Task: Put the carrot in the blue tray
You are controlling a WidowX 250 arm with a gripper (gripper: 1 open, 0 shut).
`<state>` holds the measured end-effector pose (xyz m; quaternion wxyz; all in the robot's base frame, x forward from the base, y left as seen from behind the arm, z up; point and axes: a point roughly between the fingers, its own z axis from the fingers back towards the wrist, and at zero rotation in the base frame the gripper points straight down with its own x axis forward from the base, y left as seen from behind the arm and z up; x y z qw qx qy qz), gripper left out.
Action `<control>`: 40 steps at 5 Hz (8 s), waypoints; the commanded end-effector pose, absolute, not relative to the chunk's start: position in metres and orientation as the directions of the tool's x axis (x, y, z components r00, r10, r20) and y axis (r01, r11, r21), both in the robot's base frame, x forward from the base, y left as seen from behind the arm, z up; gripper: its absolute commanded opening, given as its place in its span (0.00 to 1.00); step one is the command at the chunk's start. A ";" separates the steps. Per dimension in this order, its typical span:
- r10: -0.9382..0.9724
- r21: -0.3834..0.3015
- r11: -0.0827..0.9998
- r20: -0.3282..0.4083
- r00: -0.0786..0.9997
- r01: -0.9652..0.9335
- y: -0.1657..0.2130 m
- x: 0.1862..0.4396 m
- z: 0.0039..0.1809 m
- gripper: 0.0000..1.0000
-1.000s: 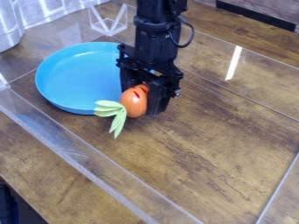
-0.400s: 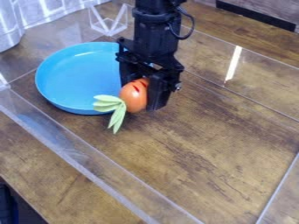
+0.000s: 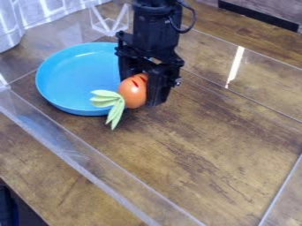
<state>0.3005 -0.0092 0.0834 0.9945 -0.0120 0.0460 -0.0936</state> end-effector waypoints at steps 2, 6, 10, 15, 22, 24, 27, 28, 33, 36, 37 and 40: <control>-0.170 -0.010 0.985 -0.013 0.985 0.170 0.001 0.304 0.113 0.00; -0.175 -0.017 0.985 -0.024 0.984 0.175 0.003 0.302 0.118 0.00; -0.182 -0.028 0.983 -0.030 0.983 0.182 0.004 0.299 0.122 0.00; -0.192 -0.041 0.981 -0.040 0.981 0.190 0.004 0.292 0.123 0.00; -0.195 -0.028 0.981 -0.098 0.976 0.194 0.007 0.291 0.055 1.00; -0.208 -0.022 0.978 -0.156 0.966 0.207 0.005 0.287 0.030 1.00; -0.224 -0.011 0.974 -0.161 0.961 0.225 0.007 0.289 0.040 0.00; -0.229 -0.007 0.973 -0.161 0.960 0.231 0.008 0.289 0.046 0.00; -0.265 0.039 0.961 -0.159 0.951 0.274 0.011 0.300 0.084 0.00; -0.241 0.082 0.966 -0.081 0.967 0.247 0.013 0.337 0.128 0.00; -0.225 0.089 0.969 -0.084 0.971 0.232 0.020 0.336 0.130 0.00; -0.179 0.118 0.975 -0.093 0.979 0.190 0.043 0.331 0.135 0.00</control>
